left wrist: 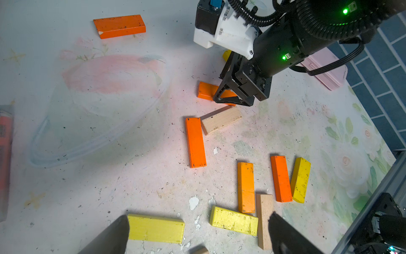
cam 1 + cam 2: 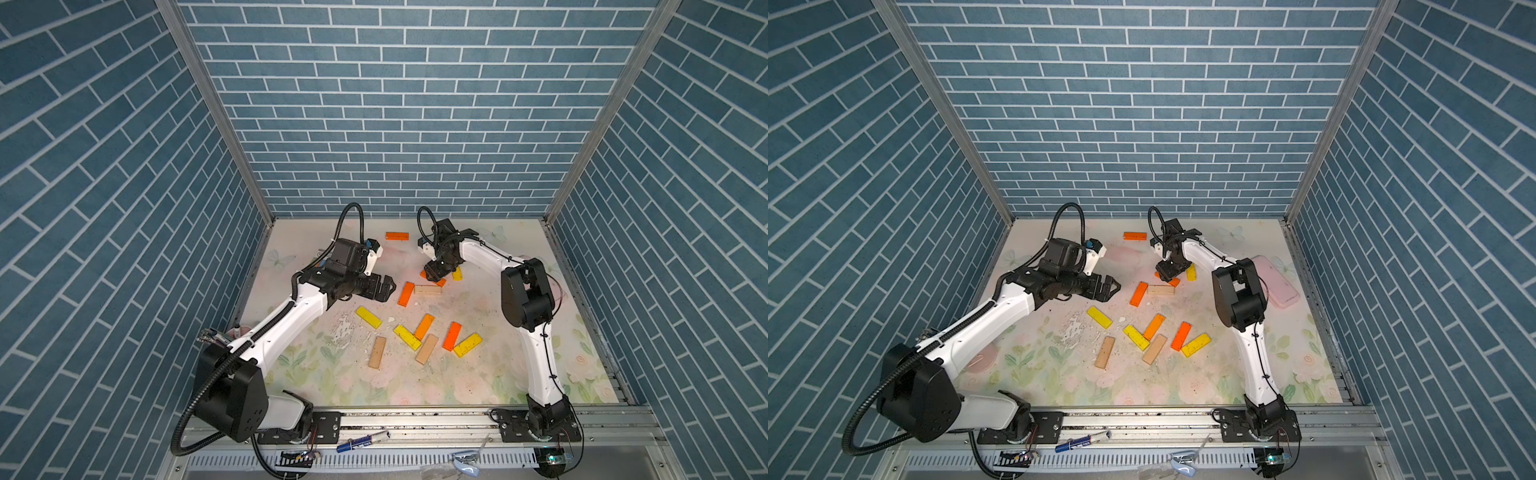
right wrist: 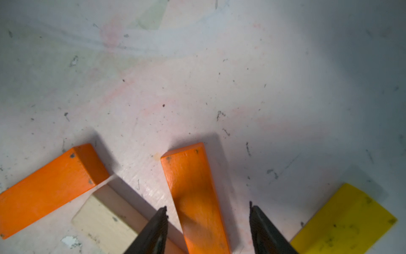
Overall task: Assemble the number 6 with building blocks
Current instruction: Pick up the building block from the center of the board, then place the building block at the center of the board.
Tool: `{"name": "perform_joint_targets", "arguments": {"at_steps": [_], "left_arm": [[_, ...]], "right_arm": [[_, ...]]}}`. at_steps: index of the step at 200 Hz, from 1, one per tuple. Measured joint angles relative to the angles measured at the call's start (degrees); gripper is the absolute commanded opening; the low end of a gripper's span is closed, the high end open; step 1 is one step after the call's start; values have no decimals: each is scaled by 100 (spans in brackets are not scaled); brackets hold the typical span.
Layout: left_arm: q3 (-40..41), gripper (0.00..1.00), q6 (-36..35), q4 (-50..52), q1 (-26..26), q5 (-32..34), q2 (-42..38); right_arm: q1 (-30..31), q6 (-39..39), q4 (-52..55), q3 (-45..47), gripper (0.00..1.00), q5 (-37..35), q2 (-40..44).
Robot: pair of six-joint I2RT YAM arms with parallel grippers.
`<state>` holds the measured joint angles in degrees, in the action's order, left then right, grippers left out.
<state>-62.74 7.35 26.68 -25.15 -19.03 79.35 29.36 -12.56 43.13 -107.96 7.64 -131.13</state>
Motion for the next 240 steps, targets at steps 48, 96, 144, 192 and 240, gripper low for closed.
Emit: {"name": "perform_joint_targets", "arguments": {"at_steps": [48, 96, 144, 192, 240], "left_arm": [[0, 99, 0, 2, 0, -13, 0], [-2, 99, 0, 94, 0, 101, 0], [-2, 99, 17, 205, 2, 162, 0], [-2, 99, 66, 212, 0, 164, -46], [-2, 99, 127, 168, 0, 101, -136]], "right_arm": [[20, -15, 103, -24, 54, -57, -66], [87, -22, 153, -131, 37, -144, -199], [133, 168, 258, -358, 25, -210, -216], [52, 855, 70, -398, 23, -282, 142], [-332, 2284, -726, 352, 24, -350, 1661]]}}
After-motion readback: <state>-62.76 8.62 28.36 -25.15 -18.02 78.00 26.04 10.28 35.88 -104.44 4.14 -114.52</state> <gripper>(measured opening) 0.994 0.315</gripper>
